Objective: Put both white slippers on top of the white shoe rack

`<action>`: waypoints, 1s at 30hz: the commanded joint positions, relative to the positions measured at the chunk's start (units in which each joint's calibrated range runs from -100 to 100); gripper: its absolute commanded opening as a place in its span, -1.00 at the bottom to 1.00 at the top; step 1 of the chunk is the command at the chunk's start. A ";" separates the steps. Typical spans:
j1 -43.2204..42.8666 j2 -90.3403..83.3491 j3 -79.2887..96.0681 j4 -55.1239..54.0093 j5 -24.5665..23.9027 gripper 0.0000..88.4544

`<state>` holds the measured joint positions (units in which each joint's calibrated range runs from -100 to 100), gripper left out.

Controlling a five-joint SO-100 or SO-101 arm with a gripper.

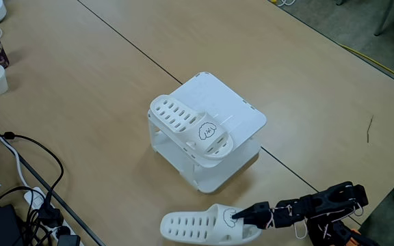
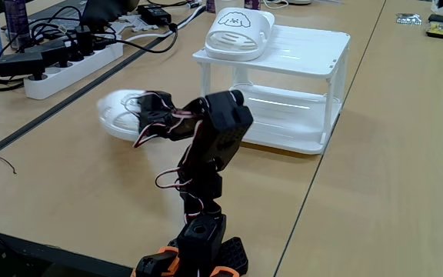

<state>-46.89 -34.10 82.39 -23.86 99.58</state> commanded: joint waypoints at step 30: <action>7.99 -17.01 -45.63 37.67 0.42 -0.98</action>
<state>-42.70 -48.29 47.62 12.02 99.58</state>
